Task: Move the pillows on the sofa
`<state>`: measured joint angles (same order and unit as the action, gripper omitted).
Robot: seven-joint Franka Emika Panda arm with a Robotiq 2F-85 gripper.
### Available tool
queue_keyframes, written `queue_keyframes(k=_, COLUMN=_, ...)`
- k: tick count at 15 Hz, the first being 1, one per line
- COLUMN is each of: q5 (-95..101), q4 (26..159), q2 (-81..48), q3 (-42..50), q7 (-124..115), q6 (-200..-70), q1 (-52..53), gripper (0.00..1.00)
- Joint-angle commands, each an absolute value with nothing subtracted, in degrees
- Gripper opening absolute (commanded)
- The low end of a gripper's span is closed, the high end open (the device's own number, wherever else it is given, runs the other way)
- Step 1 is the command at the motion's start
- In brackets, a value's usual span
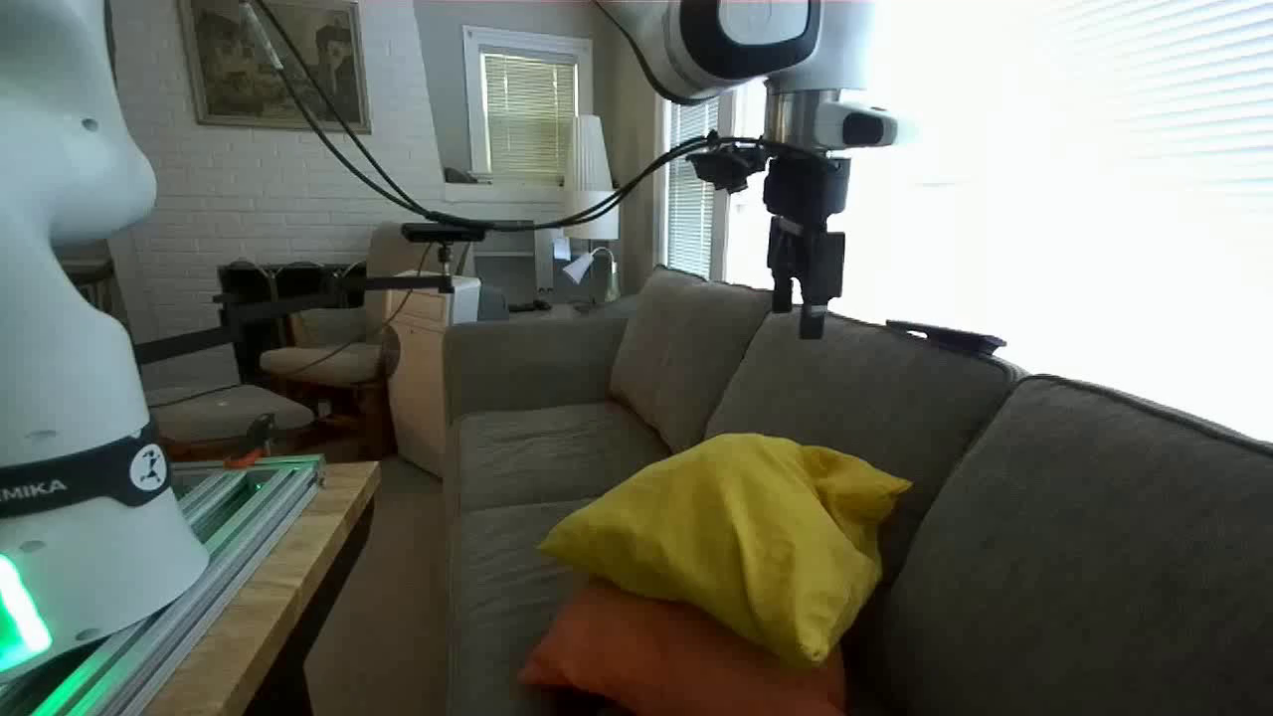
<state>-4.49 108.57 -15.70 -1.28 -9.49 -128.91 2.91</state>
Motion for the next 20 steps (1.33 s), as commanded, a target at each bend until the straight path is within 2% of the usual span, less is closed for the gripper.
queue_keyframes(k=1, q5=-4.49, q4=108.47, q2=-15.7, q3=-1.29, q7=-9.49, q6=-128.77, q1=2.89, gripper=1.0)
queue_keyframes(k=12, q5=-4.91, q4=106.92, q2=-16.77, q3=-0.46, q7=-12.15, q6=-129.33, q1=2.45, gripper=1.0)
queue_keyframes(k=20, q5=-12.93, q4=103.56, q2=-20.5, q3=7.02, q7=-15.97, q6=-132.47, q1=-7.29, gripper=1.0)
